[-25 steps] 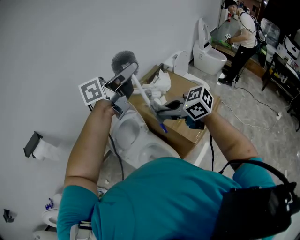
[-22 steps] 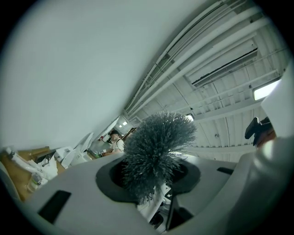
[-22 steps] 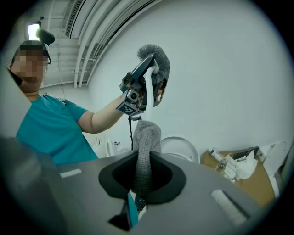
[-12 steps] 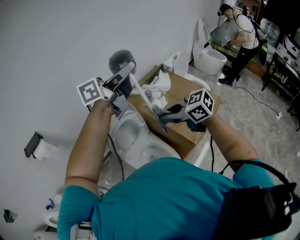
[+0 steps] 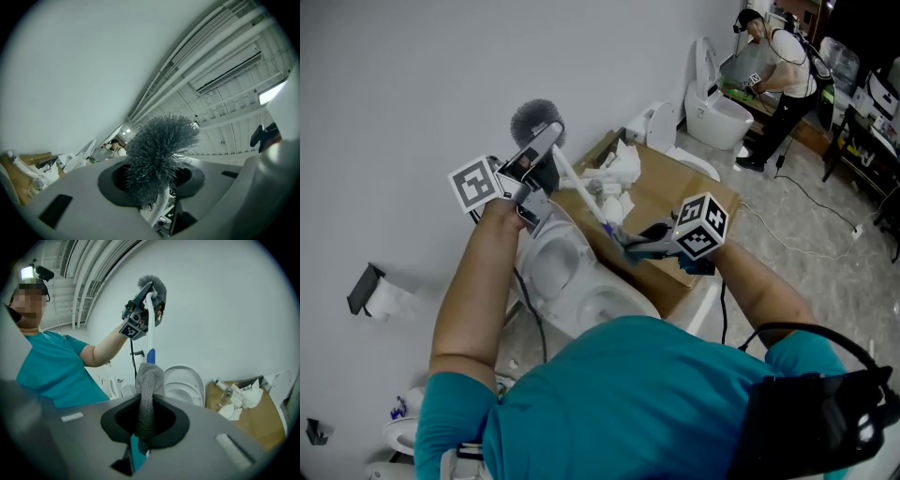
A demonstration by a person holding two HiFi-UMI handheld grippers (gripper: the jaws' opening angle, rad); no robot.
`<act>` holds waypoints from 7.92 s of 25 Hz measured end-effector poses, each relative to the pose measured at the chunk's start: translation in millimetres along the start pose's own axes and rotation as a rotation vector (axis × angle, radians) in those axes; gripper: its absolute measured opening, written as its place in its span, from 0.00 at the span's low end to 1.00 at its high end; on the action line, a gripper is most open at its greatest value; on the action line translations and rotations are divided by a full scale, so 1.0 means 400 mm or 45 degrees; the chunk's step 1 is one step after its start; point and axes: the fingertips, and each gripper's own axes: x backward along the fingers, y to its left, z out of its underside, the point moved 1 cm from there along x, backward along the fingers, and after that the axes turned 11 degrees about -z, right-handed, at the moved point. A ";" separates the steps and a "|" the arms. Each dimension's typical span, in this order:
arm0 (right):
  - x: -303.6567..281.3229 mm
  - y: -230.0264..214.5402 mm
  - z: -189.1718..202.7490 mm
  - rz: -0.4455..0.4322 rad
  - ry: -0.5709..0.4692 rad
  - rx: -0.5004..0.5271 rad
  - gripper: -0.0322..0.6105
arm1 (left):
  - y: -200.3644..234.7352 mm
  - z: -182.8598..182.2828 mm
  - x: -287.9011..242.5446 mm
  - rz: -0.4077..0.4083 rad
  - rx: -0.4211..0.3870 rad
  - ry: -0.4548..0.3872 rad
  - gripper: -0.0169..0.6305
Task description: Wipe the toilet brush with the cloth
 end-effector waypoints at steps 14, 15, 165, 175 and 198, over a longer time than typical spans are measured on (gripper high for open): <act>0.120 -0.018 -0.065 0.402 -0.036 0.200 0.08 | 0.113 -0.030 0.044 -0.332 -0.130 -0.141 0.27; 0.130 -0.014 -0.118 0.497 -0.031 0.305 0.08 | 0.121 -0.018 0.039 -0.359 -0.131 -0.137 0.27; 0.185 -0.179 -0.402 0.617 -0.833 0.077 0.08 | 0.112 -0.062 -0.078 -0.194 0.230 -0.510 0.27; 0.295 -0.210 -0.400 0.666 -1.065 -0.061 0.08 | 0.101 0.048 -0.123 -0.074 0.327 -0.267 0.30; 0.205 -0.162 -0.418 0.329 -1.198 -0.249 0.08 | 0.114 0.066 -0.145 -0.164 0.230 -0.335 0.28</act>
